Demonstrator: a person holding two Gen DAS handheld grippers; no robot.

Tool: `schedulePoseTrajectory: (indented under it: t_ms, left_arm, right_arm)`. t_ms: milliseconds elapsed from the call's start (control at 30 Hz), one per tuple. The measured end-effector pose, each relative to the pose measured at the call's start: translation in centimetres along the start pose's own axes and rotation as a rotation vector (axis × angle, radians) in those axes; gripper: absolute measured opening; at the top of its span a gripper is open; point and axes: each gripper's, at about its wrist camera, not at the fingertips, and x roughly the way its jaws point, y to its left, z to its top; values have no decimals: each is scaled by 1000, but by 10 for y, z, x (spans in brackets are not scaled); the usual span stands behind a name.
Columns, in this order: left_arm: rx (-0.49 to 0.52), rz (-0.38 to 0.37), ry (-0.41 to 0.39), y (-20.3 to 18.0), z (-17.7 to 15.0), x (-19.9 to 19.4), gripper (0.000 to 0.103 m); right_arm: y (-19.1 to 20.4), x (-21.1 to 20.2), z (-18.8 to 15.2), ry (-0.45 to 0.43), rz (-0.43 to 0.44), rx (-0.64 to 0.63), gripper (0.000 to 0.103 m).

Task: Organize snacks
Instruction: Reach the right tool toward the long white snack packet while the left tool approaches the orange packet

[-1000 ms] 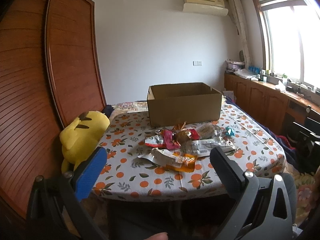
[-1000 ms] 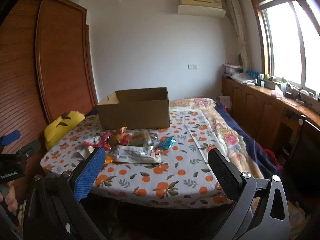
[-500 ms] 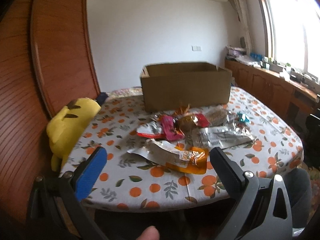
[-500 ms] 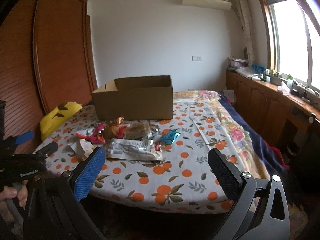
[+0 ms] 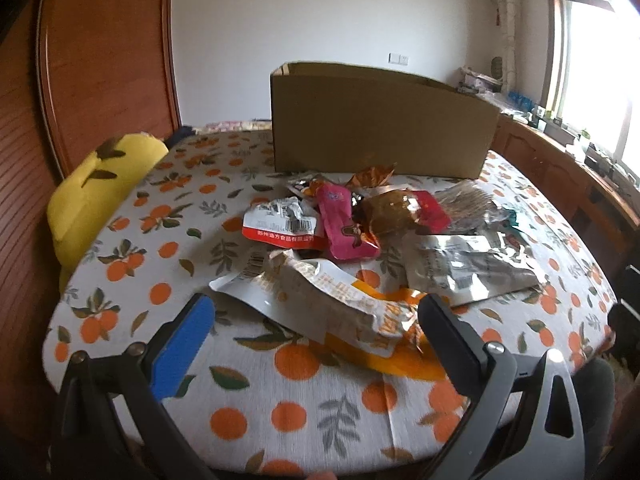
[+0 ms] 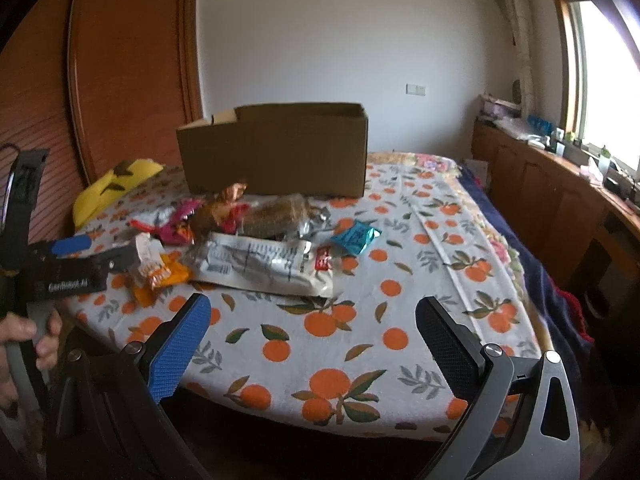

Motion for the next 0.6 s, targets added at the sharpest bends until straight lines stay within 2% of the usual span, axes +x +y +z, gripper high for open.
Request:
schedulePoseTrajectory:
  t_ms: [200,267,400,600]
  left_arm:
    - [-57,-37,68,7,2,24,101]
    - [-66,-45,87,8,2,29,98]
    - [-96,-106,120,12,2,38,96]
    - [-27,-152,167,6,15,51,95]
  right_arm:
    - [2,18,2,8,30,-13,103]
    - [4,26,6,13,47,-31,103]
    - [7,45,17,25,103,-65,103]
    - [5,71,37,74,237,-68,103]
